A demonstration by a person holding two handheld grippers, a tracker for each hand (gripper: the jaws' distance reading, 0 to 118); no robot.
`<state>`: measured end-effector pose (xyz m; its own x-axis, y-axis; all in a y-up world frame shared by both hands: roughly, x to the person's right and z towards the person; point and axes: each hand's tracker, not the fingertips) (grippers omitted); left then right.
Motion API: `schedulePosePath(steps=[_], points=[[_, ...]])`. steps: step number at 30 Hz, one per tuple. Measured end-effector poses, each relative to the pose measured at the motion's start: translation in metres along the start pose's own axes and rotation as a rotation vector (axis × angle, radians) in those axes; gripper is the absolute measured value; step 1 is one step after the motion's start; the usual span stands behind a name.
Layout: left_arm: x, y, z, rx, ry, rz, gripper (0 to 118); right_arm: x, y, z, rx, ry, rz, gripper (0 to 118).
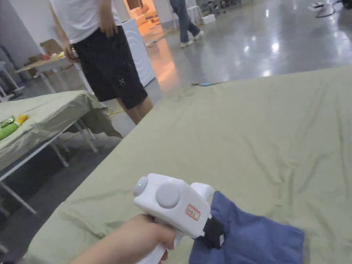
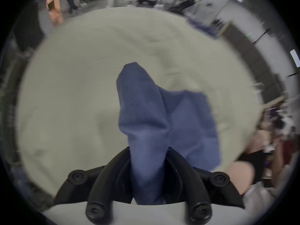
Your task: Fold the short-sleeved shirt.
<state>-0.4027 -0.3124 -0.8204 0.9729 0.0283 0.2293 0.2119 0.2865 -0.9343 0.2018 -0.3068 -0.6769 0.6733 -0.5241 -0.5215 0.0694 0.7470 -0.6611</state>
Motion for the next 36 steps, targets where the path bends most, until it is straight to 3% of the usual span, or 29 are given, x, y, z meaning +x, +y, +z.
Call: schedulePosePath(steps=[3,5,8,12,13,14,15,16,17,20,21,22,23,24,27,31,34,36], points=[[-0.078,-0.013,-0.001,-0.136,0.240,0.024,20,-0.006,-0.006,-0.011,-0.045,0.015,0.005,2],[-0.125,-0.017,-0.001,-0.173,0.320,0.088,20,-0.013,-0.012,-0.018,-0.074,-0.007,0.062,2],[-0.173,-0.031,-0.004,-0.232,0.464,0.143,20,-0.021,-0.012,-0.024,-0.104,-0.007,0.079,2],[-0.215,-0.043,-0.019,-0.244,0.494,0.195,20,-0.025,-0.008,-0.025,-0.118,-0.019,0.102,2],[-0.219,-0.045,-0.018,-0.213,0.449,0.247,20,-0.049,-0.001,-0.040,-0.120,-0.020,0.106,2],[-0.222,-0.047,-0.016,-0.185,0.454,0.285,26,-0.051,0.000,-0.040,-0.119,-0.023,0.107,2],[-0.220,-0.048,-0.014,-0.175,0.491,0.301,72,-0.052,0.002,-0.040,-0.118,-0.025,0.107,2],[-0.204,-0.047,-0.006,-0.169,0.593,0.275,109,-0.054,0.003,-0.040,-0.115,-0.025,0.109,2],[-0.200,-0.049,-0.001,-0.163,0.636,0.227,118,-0.058,0.006,-0.039,-0.111,-0.021,0.117,2],[-0.169,-0.051,0.039,0.014,0.559,0.233,118,-0.064,0.009,-0.038,-0.091,-0.021,0.146,2],[-0.152,-0.056,0.056,0.109,0.557,0.281,112,-0.067,0.010,-0.035,-0.078,-0.015,0.150,2],[-0.132,-0.062,0.073,0.218,0.570,0.351,84,-0.068,0.010,-0.034,-0.061,-0.010,0.152,2],[-0.107,-0.071,0.087,0.312,0.480,0.390,32,-0.069,0.009,-0.032,-0.044,-0.010,0.153,2],[-0.074,-0.086,0.101,0.427,0.414,0.412,0,-0.070,0.009,-0.030,-0.031,-0.018,0.156,2],[0.025,-0.121,0.128,0.765,0.487,0.373,0,-0.075,0.007,-0.019,0.005,-0.092,0.191,2],[0.145,-0.158,0.149,1.024,0.380,0.315,0,-0.098,0.003,0.009,0.095,-0.242,0.304,2],[0.219,-0.164,0.153,1.141,0.359,0.354,0,-0.121,0.001,0.035,0.255,-0.472,0.374,2],[0.249,-0.154,0.141,1.180,0.187,0.344,0,-0.137,-0.003,0.049,0.360,-0.604,0.441,2]])
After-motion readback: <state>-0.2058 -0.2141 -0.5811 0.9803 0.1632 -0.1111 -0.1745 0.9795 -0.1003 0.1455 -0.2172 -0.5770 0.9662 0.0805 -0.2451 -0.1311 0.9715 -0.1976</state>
